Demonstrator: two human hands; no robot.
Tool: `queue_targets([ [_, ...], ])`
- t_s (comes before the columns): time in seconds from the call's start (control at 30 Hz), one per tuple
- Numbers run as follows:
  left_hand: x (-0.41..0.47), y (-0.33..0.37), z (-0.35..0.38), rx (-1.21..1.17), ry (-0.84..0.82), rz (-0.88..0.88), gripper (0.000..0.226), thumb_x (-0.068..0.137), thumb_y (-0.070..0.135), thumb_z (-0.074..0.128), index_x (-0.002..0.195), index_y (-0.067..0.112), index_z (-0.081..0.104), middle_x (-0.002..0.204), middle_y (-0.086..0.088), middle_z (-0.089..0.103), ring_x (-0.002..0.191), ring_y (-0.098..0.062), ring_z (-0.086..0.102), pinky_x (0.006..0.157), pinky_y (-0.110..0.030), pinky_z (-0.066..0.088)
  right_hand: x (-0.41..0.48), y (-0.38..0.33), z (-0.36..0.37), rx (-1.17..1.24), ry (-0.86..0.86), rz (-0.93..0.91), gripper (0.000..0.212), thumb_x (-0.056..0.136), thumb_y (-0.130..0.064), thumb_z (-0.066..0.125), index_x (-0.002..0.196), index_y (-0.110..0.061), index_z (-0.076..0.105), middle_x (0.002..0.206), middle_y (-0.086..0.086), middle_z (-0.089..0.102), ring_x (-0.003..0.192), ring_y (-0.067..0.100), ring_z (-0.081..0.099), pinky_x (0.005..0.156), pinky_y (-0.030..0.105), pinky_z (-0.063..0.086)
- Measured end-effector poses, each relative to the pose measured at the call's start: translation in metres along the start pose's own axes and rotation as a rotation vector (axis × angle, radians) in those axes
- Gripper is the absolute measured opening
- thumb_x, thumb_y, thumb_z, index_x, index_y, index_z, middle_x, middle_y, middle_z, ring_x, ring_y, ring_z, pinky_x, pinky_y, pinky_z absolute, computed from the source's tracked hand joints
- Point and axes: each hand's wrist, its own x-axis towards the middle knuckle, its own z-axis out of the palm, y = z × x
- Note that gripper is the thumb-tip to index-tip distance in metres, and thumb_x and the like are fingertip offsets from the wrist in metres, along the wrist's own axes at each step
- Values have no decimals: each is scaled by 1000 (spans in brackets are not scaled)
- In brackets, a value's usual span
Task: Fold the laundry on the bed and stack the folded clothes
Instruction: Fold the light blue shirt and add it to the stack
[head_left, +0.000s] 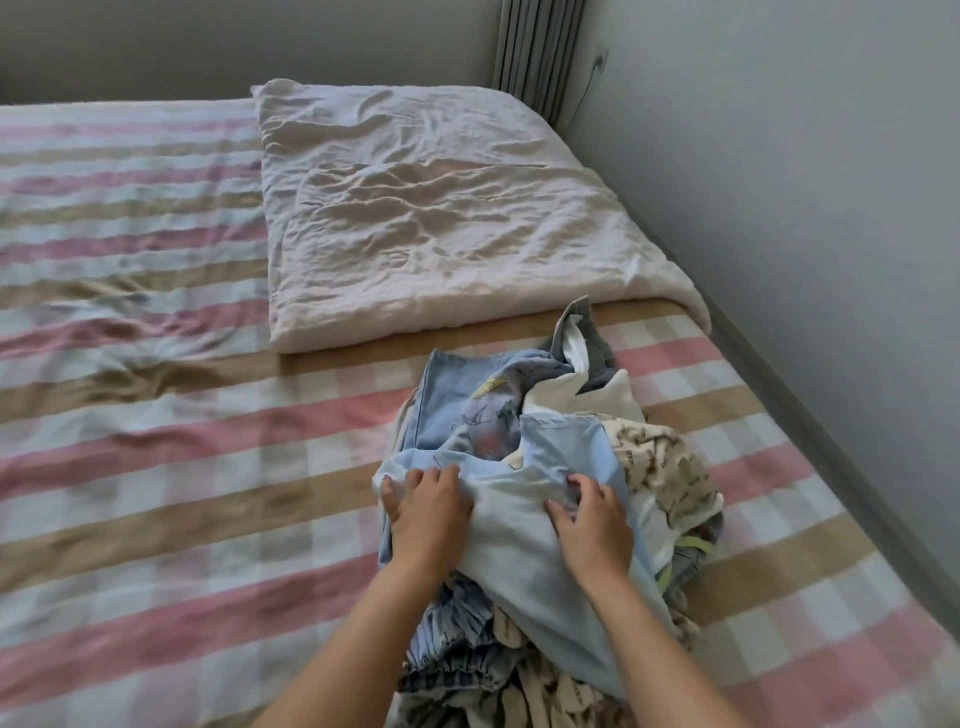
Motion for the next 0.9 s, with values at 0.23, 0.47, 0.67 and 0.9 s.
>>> queue_targets([
  [0.23,-30,-14,-31,-466,105,27,17,85,17,61,70,19,53,70,6,57,77,-20,55,87,-29,34,-16,-2,-22,101,11,-8,11,90,-25,57,84,-15,57,84,-2,61,86,23,59,80,40,47],
  [0.47,-92,-66,-111,-835,171,78,29,83,2,63,60,18,53,56,8,47,54,-6,40,53,-20,31,-91,-62,-57,340,55,-280,12,86,-16,65,77,-15,56,73,-4,58,73,18,55,63,25,43],
  [0.67,-159,-149,-194,-962,258,100,27,89,10,59,62,12,54,53,10,45,53,-3,37,51,-17,30,-168,-156,-59,395,-9,-547,12,90,-18,58,81,-14,53,73,-5,52,71,15,50,63,24,37],
  [0.9,-236,-265,-298,-922,408,153,25,87,12,62,62,14,58,54,9,50,52,1,42,50,-10,33,-258,-283,-15,523,-61,-692,11,92,-18,53,84,-13,47,59,-4,56,54,18,57,58,34,47],
])
